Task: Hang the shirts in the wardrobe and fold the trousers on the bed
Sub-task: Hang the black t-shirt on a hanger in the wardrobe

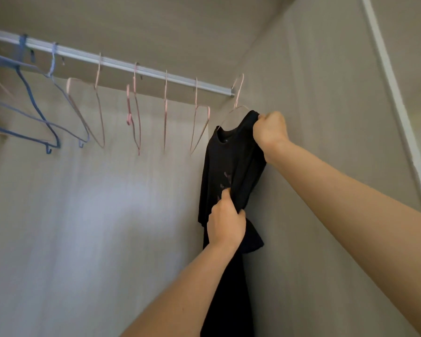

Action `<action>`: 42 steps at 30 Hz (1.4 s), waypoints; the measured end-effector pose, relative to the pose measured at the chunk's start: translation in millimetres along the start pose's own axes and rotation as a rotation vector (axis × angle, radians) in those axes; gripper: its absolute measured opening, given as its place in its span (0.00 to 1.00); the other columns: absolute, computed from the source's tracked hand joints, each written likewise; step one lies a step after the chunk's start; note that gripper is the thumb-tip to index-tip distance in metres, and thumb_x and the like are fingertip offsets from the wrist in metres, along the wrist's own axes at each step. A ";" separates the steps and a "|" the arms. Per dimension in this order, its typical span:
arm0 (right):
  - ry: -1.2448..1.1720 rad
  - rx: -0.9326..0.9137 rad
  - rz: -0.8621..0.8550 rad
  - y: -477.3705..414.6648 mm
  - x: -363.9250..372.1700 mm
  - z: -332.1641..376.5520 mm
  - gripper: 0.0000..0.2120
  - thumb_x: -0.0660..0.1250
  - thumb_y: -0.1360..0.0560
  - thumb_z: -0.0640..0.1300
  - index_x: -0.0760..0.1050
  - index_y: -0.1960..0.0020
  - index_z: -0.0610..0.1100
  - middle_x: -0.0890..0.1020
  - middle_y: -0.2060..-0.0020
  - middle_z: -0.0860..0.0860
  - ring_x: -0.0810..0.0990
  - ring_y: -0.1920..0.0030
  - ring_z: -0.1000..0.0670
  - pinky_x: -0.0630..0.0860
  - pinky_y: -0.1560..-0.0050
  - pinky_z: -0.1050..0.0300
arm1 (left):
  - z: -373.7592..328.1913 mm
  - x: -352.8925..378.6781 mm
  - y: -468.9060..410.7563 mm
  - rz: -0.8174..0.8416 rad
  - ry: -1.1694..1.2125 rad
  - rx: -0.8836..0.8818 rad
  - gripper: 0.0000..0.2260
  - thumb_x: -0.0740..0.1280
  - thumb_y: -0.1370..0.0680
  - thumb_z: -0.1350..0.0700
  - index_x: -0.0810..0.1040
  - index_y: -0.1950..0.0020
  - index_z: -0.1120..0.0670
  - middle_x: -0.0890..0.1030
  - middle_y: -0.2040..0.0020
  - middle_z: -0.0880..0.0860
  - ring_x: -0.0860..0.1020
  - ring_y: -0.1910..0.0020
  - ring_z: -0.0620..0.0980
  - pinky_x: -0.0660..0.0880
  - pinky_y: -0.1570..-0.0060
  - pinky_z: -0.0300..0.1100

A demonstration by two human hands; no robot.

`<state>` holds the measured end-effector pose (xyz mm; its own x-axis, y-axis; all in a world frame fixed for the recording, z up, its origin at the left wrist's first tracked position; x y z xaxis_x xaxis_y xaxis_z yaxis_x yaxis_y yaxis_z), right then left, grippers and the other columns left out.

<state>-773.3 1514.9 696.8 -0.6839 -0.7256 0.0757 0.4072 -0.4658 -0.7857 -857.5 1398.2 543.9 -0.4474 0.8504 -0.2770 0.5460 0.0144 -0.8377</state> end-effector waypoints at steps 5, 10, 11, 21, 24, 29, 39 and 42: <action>-0.019 -0.018 0.022 -27.5 14.4 12.9 0.13 0.54 0.20 0.37 0.62 0.63 0.42 0.67 0.64 0.49 0.65 0.65 0.50 0.67 0.60 0.57 | -4.7 -0.3 -44.2 -0.023 -0.019 0.073 0.21 0.64 0.21 0.63 0.67 0.28 0.58 0.80 0.45 0.60 0.79 0.47 0.59 0.78 0.46 0.56; 0.004 -0.015 0.050 -52.6 26.2 9.5 0.09 0.55 0.19 0.37 0.63 0.59 0.40 0.64 0.65 0.50 0.67 0.55 0.46 0.67 0.55 0.56 | 0.0 3.8 -73.6 -0.005 -0.043 0.096 0.16 0.62 0.20 0.64 0.71 0.32 0.60 0.80 0.46 0.59 0.79 0.49 0.57 0.78 0.45 0.54; 0.017 -0.018 0.055 -56.4 29.3 5.3 0.10 0.55 0.19 0.37 0.63 0.60 0.40 0.64 0.65 0.49 0.68 0.56 0.46 0.67 0.55 0.56 | 3.0 6.2 -75.9 -0.003 -0.041 0.096 0.17 0.62 0.20 0.64 0.71 0.32 0.59 0.80 0.45 0.59 0.79 0.48 0.57 0.78 0.44 0.54; 0.530 -0.349 -0.031 -42.6 49.8 -16.4 0.08 0.55 0.20 0.34 0.73 0.49 0.36 0.76 0.58 0.44 0.79 0.47 0.41 0.65 0.64 0.58 | 37.4 20.8 -56.5 -0.044 -0.081 0.061 0.21 0.64 0.20 0.62 0.67 0.27 0.56 0.80 0.44 0.56 0.80 0.46 0.57 0.78 0.42 0.52; 0.699 -0.593 -0.103 -21.1 54.4 -12.8 0.10 0.58 0.22 0.32 0.68 0.41 0.36 0.76 0.48 0.41 0.77 0.48 0.41 0.65 0.62 0.55 | 38.8 15.4 -42.5 -0.065 -0.105 0.051 0.24 0.64 0.20 0.61 0.64 0.25 0.55 0.80 0.40 0.56 0.79 0.43 0.58 0.76 0.41 0.52; 0.902 -0.788 -0.179 5.2 57.4 -14.9 0.18 0.63 0.27 0.37 0.71 0.38 0.36 0.75 0.41 0.41 0.73 0.42 0.38 0.71 0.53 0.47 | 30.7 0.9 -22.1 -0.085 -0.120 0.099 0.26 0.65 0.20 0.60 0.61 0.23 0.53 0.79 0.38 0.55 0.79 0.42 0.57 0.76 0.40 0.53; 1.114 -0.875 0.041 92.6 50.8 -33.7 0.28 0.56 0.21 0.46 0.58 0.25 0.36 0.60 0.25 0.40 0.51 0.23 0.36 0.46 0.25 0.40 | 30.0 -23.7 58.8 0.189 -0.307 0.161 0.25 0.63 0.19 0.55 0.59 0.23 0.52 0.79 0.39 0.54 0.80 0.49 0.53 0.78 0.49 0.52; 1.084 -0.924 0.078 134.9 42.2 -29.0 0.27 0.60 0.23 0.45 0.63 0.27 0.36 0.65 0.27 0.39 0.55 0.24 0.35 0.49 0.25 0.39 | 31.8 -55.8 94.2 0.210 -0.335 0.123 0.22 0.60 0.17 0.49 0.61 0.24 0.51 0.76 0.34 0.51 0.80 0.46 0.51 0.76 0.47 0.46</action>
<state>-764.8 1436.1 576.2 -0.9671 0.2026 -0.1536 0.2187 0.3545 -0.9091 -803.6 1335.4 465.6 -0.5524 0.6093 -0.5689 0.5701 -0.2218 -0.7911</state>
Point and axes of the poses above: each hand's wrist, its own y-axis away from the middle knuckle, its own x-axis out of the palm, z = x × y, the point moved 8 cm from there along -y, towards the middle knuckle
